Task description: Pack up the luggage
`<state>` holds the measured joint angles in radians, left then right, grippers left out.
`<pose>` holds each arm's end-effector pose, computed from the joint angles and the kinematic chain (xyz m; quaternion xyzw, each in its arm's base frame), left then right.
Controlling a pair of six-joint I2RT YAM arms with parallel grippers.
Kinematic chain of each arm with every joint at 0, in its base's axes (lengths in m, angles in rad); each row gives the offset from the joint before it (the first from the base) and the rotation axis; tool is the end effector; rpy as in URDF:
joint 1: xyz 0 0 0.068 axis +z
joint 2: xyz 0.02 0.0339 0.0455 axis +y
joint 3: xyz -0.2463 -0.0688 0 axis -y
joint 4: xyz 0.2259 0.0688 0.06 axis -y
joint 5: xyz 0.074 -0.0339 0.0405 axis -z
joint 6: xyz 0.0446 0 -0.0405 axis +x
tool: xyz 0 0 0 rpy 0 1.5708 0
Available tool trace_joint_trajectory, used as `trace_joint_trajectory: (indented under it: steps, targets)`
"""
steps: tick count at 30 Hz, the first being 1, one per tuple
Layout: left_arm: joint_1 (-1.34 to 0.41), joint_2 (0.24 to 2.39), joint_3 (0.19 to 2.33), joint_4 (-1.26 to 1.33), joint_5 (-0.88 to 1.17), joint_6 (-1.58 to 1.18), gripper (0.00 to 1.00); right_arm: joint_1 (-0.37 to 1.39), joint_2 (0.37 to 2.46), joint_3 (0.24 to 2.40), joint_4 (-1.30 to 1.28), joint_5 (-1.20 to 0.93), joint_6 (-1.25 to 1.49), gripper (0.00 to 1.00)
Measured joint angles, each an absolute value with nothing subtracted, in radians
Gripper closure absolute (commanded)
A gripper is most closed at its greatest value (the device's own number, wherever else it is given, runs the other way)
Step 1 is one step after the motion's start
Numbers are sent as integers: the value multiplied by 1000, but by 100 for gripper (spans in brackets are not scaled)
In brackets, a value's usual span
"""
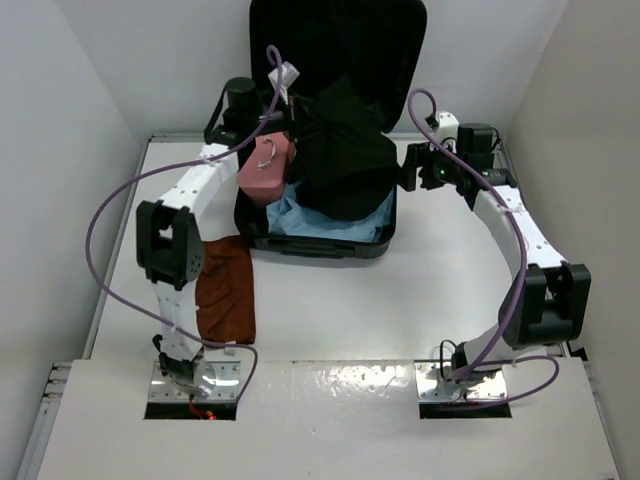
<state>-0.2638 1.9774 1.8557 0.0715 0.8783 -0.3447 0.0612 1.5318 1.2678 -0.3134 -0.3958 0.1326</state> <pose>0.4267 -0.1508 0.3667 0.2662 0.6672 -0.4808 0.5028 0.3389 0.0380 0.2957 -0.0629 0.8648 0.2172 0.4483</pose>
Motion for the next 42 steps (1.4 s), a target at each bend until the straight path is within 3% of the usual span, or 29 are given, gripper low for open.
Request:
trace_joint_trajectory:
  steps: [6, 10, 14, 15, 16, 18, 19, 21, 31, 36, 42]
  targets:
    - [-259, 2265, 2052, -51, 804, -348, 100, 61, 1573, 1275, -284, -404, 136, 27]
    - [-259, 2332, 2106, -120, 769, -337, 99, 61, 1652, 1316, -262, -395, 144, 27]
    - [-260, 2313, 2086, -128, 727, -290, 56, 62, 1733, 1365, -211, -398, 175, 27]
    - [-260, 2307, 2082, -127, 714, -280, 36, 67, 1757, 1383, -199, -398, 186, 27]
    - [-261, 2300, 2073, -127, 701, -266, 25, 69, 1782, 1403, -188, -397, 194, 27]
    - [-262, 2286, 2063, -128, 696, -270, 8, 79, 1842, 1453, -152, -392, 214, 27]
    - [-263, 2275, 2055, -125, 695, -271, 5, 86, 1868, 1473, -131, -390, 220, 27]
    - [-266, 2254, 2038, -110, 691, -275, 1, 107, 1922, 1505, -103, -386, 229, 29]
    - [-193, 1988, 1974, -22, 625, -319, 1, 217, 2188, 1744, -154, -387, 234, 31]
    - [-108, 1676, 1752, -100, 604, -181, 1, 218, 2175, 1747, -176, -372, 208, 28]
    - [67, 1344, 1357, -431, 631, 271, 1, 211, 1990, 1605, -208, -379, 142, 19]
